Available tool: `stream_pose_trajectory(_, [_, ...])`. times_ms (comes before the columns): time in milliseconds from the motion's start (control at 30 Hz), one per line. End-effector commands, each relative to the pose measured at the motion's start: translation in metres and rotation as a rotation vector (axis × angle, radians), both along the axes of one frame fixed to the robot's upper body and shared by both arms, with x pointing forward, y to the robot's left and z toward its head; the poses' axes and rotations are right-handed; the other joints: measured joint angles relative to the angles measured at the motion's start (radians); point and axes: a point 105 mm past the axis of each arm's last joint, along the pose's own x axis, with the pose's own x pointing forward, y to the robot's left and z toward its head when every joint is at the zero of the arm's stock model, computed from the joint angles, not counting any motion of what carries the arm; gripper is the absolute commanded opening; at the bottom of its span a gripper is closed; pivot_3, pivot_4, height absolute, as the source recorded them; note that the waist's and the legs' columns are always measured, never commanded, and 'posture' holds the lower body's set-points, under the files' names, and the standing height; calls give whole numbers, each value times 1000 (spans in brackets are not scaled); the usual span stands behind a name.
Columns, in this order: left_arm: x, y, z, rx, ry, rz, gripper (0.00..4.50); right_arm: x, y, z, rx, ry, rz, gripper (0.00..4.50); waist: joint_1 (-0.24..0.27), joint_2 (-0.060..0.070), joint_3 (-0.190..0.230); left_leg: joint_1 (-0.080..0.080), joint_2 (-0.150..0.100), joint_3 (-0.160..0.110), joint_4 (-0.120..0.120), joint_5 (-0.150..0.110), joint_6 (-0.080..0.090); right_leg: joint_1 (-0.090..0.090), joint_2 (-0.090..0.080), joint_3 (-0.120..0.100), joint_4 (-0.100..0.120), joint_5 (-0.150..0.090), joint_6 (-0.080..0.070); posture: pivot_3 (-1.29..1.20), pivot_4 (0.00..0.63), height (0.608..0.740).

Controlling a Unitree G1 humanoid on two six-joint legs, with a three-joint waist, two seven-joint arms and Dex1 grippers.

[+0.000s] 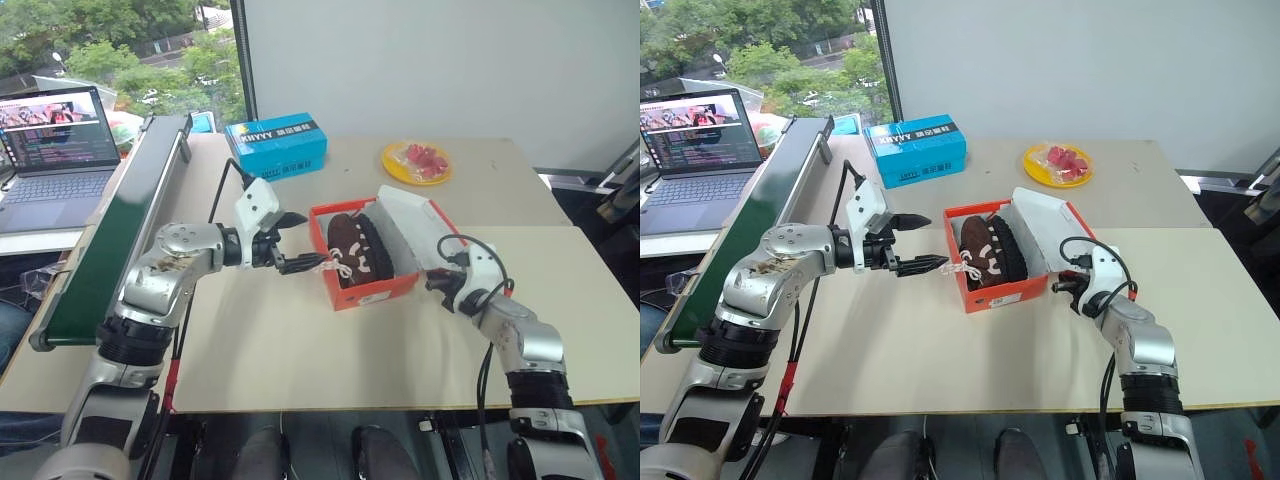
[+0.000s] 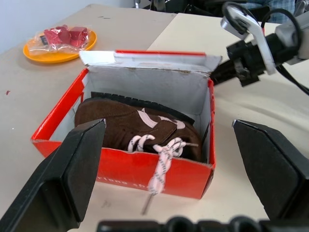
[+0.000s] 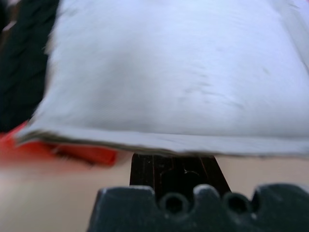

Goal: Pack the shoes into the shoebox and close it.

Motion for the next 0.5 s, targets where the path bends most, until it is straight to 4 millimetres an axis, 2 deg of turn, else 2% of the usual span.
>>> stream_pose_trajectory(33, [-3, 0, 21, -8, -74, -5, 4500, 6, -9, 35, 141, -155, -51, 52, 0, 0, 0, 0, 0, 0, 0, 0, 0, 0, 0, 0, 0, 0, 0, 0, 150, 740])
stream_pose_trajectory(167, [-4, 2, 21, -6, -71, 0, 4500, -9, 3, 78, 376, -306, 78, 52, -1, 2, 1, 0, 0, 0, 0, 0, 0, 0, 0, 0, 0, 0, 0, 0, 150, 740])
stream_pose_trajectory(300, [-4, 2, 21, -3, -72, 2, 4500, -34, 25, 108, 457, -367, 264, 52, -2, 2, 1, -1, 1, -1, 0, 0, 0, 0, 0, 0, 1, 0, 0, 0, 150, 740])
stream_pose_trajectory(400, [-3, 2, 21, -3, -73, 2, 4500, -44, 37, 119, 499, -366, 342, 52, -2, 2, 1, 0, 1, -1, 0, 0, 0, 0, 0, 0, 1, 0, 0, 0, 150, 740])
stream_pose_trajectory(500, [-4, 1, 21, -1, -75, -2, 4500, -47, 52, 119, 471, -328, 413, 52, -2, 2, 1, 2, 1, 0, 0, 0, 0, 1, 0, 0, 1, 0, 0, 0, 150, 740])
